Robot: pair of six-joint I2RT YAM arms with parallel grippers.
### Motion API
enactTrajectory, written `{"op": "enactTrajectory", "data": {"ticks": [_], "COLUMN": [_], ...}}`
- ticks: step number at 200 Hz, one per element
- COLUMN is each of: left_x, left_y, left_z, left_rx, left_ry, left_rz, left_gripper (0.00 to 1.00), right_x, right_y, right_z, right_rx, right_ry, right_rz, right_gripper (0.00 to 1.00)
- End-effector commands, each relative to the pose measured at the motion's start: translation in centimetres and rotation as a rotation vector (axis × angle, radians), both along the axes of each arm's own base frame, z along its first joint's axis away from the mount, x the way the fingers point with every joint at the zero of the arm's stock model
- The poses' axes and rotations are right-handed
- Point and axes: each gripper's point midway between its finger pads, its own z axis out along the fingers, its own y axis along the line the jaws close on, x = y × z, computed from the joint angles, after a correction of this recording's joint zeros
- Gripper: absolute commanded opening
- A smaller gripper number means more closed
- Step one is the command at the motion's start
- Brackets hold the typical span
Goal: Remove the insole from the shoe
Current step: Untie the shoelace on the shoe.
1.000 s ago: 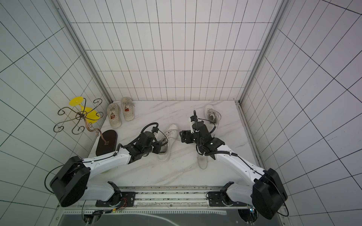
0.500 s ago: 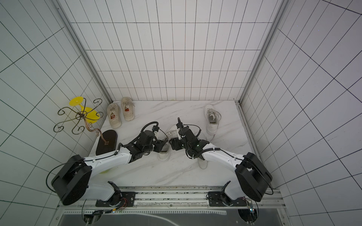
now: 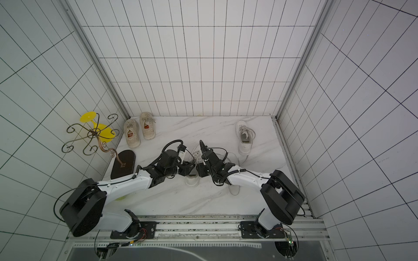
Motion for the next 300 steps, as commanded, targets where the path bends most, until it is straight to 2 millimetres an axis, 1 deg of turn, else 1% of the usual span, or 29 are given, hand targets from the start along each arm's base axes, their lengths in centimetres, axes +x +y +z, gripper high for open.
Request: {"op": "enactTrajectory", "data": {"ticks": [1,19,33,53,65,98,110,134,147,158,170,180,198,208,219,230,245,257,269,280,300], "left_x": [0.8,1.8,2.2,2.2,2.2,2.2,1.9,1.6,1.7,1.9,2.3,2.6,3.3,3.5,3.6,3.5,3.4,3.3,2.9,2.6,1.8], "left_y": [0.0,1.6,2.0,1.4,1.2,0.5,0.0,-0.4,-0.1,0.7,1.8,2.9,4.8,5.5,5.9,5.6,4.8,4.2,3.4,2.5,0.7], "left_z": [1.3,0.0,-0.3,-0.6,-0.8,-1.1,-1.1,-1.1,-1.2,-1.4,-1.6,-1.8,-2.5,-2.8,-3.1,-3.1,-2.8,-2.4,-2.1,-1.7,-1.1], "left_rx": [-0.015,0.078,0.111,0.099,0.095,0.077,0.067,0.075,0.086,0.108,0.126,0.132,0.117,0.112,0.113,0.105,0.074,0.061,0.063,0.062,0.05], "left_ry": [-0.05,-0.039,-0.032,-0.02,-0.01,0.007,0.007,-0.002,-0.001,-0.001,-0.001,0.008,0.043,0.061,0.073,0.074,0.07,0.059,0.04,0.023,-0.001], "left_rz": [0.019,0.109,0.128,0.114,0.111,0.095,0.08,0.073,0.089,0.128,0.176,0.222,0.289,0.312,0.32,0.304,0.274,0.252,0.224,0.197,0.145], "left_gripper": [0.51,0.51,0.51,0.51,0.47,0.32,0.3,0.26,0.21,0.16,0.12,0.07,0.0,0.0,0.0,0.0,0.0,0.0,0.0,0.0,0.0], "right_x": [1.8,2.2,2.1,2.1,2.2,2.7,3.2,4.2,4.8,5.1,5.3,5.5,5.6,5.6,5.6,5.5,5.4,5.3,5.0,4.6,3.7], "right_y": [-1.6,-2.9,-2.9,-2.3,-1.9,-1.1,-1.0,-1.2,-2.3,-3.5,-5.3,-7.2,-10.3,-11.6,-12.4,-12.2,-11.3,-10.0,-8.5,-7.0,-4.7], "right_z": [0.8,0.9,1.1,1.2,1.1,1.3,1.5,1.1,0.8,0.8,1.0,1.0,0.2,-0.3,-0.8,-0.8,-0.8,-0.5,0.1,0.7,1.1], "right_rx": [-0.084,-0.115,-0.109,-0.094,-0.086,-0.064,-0.053,-0.063,-0.086,-0.1,-0.109,-0.119,-0.126,-0.136,-0.148,-0.146,-0.126,-0.108,-0.094,-0.084,-0.045], "right_ry": [-0.037,-0.062,-0.068,-0.062,-0.057,-0.05,-0.058,-0.051,-0.054,-0.06,-0.072,-0.076,-0.05,-0.033,-0.022,-0.02,-0.013,-0.024,-0.046,-0.066,-0.061], "right_rz": [-0.129,-0.183,-0.181,-0.165,-0.158,-0.163,-0.176,-0.204,-0.248,-0.287,-0.335,-0.382,-0.445,-0.471,-0.481,-0.465,-0.429,-0.373,-0.301,-0.228,-0.104], "right_gripper": [0.41,0.38,0.37,0.37,0.39,0.44,0.45,0.44,0.4,0.36,0.31,0.27,0.21,0.17,0.15,0.13,0.13,0.13,0.16,0.2,0.31]}}
